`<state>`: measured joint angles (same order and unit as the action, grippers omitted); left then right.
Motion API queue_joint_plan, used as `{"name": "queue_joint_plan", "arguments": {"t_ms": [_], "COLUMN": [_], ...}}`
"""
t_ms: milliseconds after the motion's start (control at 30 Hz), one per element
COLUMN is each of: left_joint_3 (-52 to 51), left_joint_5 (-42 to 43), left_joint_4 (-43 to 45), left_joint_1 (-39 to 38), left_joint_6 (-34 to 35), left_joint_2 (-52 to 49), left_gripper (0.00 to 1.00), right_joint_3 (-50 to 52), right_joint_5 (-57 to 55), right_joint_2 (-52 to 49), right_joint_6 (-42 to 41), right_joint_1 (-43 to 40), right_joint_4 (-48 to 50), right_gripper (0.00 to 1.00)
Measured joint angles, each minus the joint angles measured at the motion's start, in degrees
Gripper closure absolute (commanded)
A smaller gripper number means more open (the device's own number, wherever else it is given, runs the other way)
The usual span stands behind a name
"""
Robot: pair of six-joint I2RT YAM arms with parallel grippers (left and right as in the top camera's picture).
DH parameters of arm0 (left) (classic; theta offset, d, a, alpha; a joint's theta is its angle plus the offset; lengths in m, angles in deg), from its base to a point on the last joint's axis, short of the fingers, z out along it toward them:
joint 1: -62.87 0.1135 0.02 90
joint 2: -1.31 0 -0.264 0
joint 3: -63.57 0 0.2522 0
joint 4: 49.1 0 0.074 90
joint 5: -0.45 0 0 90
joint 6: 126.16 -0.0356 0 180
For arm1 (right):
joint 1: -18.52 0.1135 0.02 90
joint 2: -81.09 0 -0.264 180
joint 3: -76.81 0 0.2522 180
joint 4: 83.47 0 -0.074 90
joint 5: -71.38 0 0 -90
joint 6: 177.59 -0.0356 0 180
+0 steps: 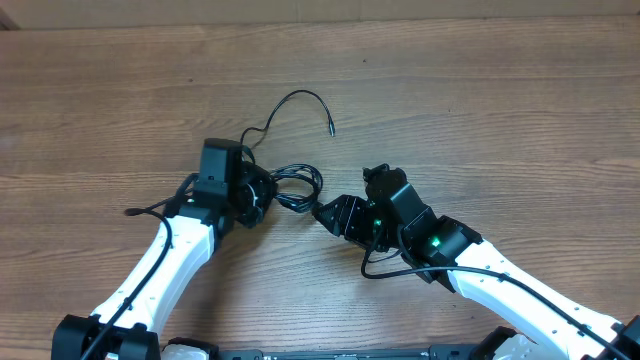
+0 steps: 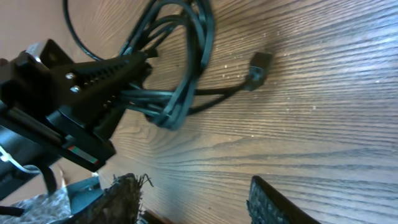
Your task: Untangle cables
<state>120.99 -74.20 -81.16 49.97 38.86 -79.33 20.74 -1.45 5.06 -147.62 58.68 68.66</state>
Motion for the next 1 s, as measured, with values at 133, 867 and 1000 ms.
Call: {"name": "queue_joint_plan", "arguments": {"t_ms": [133,867,1000], "left_joint_3": [0.0,0.0,0.0], "left_joint_5": [0.0,3.5,3.5], "left_joint_4": [0.0,-1.3,-1.5], "left_joint_1": [-2.8,-5.3,-5.3], "left_joint_6": [0.0,1.3,1.3], "left_joint_2": [0.0,0.0,0.0], "left_gripper": [0.96,0.95,0.96], "right_joint_3": [0.0,0.0,0.0], "right_joint_5": [0.0,-0.2,-0.7], "right_joint_2": [-0.3,-5.0,-5.0], "right_joint_6": [-1.9,-4.8,-5.1], "right_joint_1": [0.0,0.0,0.0], "right_joint_4": [0.1,3.3,3.7], "right_gripper": [0.53,0.64,0.73]}}
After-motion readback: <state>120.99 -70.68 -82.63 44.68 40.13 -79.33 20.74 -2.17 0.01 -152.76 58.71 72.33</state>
